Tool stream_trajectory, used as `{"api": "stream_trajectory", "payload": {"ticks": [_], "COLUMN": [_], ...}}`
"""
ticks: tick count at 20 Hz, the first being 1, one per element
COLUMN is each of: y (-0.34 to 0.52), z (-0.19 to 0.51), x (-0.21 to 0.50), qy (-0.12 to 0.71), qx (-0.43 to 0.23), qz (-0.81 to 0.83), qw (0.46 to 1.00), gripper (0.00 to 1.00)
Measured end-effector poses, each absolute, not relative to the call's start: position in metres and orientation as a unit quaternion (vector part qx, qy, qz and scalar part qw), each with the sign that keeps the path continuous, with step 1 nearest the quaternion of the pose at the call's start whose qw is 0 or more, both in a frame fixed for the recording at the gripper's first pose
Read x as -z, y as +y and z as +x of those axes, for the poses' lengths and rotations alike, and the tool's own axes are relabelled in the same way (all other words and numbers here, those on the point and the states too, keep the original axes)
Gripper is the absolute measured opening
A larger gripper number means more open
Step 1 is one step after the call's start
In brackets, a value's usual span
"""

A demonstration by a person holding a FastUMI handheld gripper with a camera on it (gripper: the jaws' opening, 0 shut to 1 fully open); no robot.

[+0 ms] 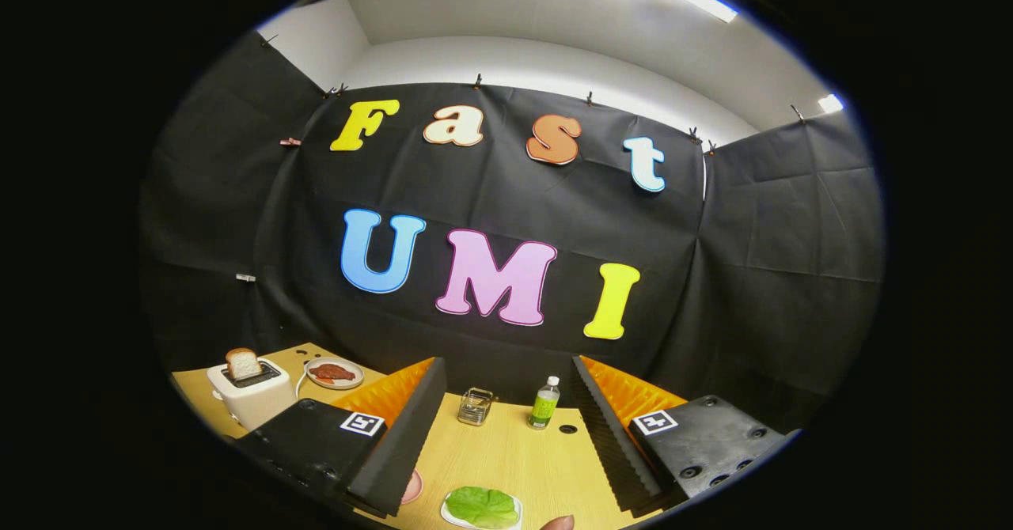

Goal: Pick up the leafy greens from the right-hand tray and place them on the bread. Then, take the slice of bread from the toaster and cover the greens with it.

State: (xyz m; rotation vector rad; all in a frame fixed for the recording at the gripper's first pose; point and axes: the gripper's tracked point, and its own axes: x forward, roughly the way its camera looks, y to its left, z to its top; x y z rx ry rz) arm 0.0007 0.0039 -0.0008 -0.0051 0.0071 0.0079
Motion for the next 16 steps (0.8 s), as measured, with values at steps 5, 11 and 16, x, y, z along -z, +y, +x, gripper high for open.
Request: {"api": "stream_trajectory", "payload": {"ticks": [5,11,16], "y": [0.004,0.02,0.03], "z": [0.003,0.007,0.001], "x": [0.004,0.077,0.205], "qy": [0.009,0.116,0.275], "qx": [-0.008,-0.07,-0.124], "qz": [-0.002,0.014,0.017], "qw": [1.0,0.991,0.953], "gripper": [0.98,0.98,0.98]}}
